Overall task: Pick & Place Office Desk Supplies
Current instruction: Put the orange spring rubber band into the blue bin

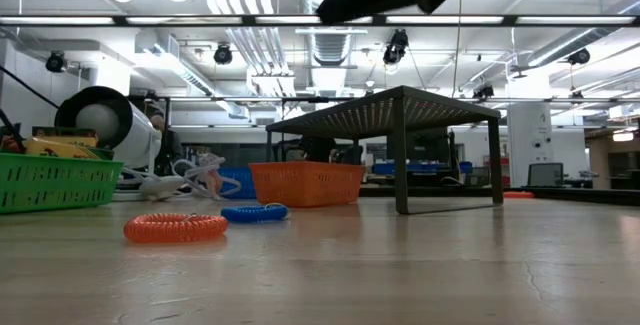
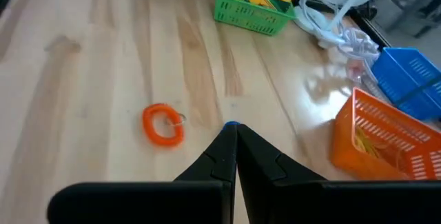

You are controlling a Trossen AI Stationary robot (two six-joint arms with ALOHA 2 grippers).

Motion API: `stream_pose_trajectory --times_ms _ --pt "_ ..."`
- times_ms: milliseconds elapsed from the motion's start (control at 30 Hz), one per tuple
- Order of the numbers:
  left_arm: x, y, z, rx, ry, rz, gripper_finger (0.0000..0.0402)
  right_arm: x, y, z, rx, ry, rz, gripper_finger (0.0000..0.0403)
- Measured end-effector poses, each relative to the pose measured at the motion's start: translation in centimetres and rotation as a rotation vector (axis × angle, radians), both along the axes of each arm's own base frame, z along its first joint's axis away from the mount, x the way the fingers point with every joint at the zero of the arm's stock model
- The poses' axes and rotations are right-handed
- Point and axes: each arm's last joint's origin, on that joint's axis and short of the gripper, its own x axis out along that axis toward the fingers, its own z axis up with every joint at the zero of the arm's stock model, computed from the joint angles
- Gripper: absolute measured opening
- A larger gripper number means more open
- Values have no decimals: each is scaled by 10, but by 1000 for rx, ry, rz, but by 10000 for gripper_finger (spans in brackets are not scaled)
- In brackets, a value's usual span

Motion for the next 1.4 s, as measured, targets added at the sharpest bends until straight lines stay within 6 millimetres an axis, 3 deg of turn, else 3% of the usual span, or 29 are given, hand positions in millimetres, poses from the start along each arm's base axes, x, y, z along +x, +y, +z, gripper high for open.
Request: stream_pose_trajectory --times_ms 133,333,667,800,933,1133,1400 --pt "0 0 0 0 0 -1 74 14 -3 -8 -44 7 26 8" --pt "0 0 0 1 3 0 74 33 -2 -1 -20 -57 189 12" --pt "1 0 -1 4 12 0 74 61 -21 -29 88 -54 308 67" --pt "1 -1 -1 4 13 -1 74 70 -29 -42 120 2 357 92" --pt "2 -1 -1 6 17 -1 74 76 -26 -46 46 60 431 107" --pt "3 -1 -2 13 33 -1 74 89 -23 -53 -14 202 458 112" --pt "4 -2 -3 17 44 -1 74 108 -18 -65 61 284 552 111"
